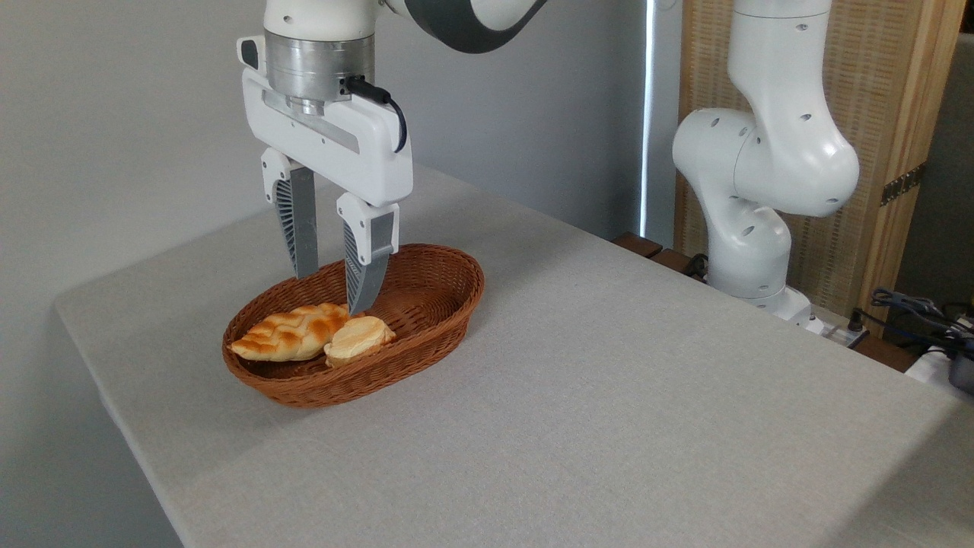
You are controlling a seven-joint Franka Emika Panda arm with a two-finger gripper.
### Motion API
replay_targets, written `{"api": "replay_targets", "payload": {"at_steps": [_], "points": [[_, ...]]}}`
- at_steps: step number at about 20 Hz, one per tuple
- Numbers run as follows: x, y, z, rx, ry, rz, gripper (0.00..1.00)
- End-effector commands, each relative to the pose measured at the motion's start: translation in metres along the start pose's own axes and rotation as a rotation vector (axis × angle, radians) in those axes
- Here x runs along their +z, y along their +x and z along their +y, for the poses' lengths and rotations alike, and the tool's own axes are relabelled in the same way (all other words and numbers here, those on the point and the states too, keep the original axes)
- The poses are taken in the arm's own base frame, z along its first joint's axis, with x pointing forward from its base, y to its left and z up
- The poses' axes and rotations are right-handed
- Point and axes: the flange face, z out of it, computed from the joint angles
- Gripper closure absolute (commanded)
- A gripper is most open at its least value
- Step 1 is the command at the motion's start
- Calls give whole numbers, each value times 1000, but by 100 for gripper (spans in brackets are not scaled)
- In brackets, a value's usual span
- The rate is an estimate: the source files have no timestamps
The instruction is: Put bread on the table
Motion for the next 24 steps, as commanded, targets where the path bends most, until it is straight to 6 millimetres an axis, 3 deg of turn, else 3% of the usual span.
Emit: {"api": "replay_targets", "payload": {"at_steps": [1,17,24], "points": [[-1,-3,-2,-3,-5,-10,0],[-2,0,4,5,-7,-9,0],[26,23,42,74,-45,-29,0]]}}
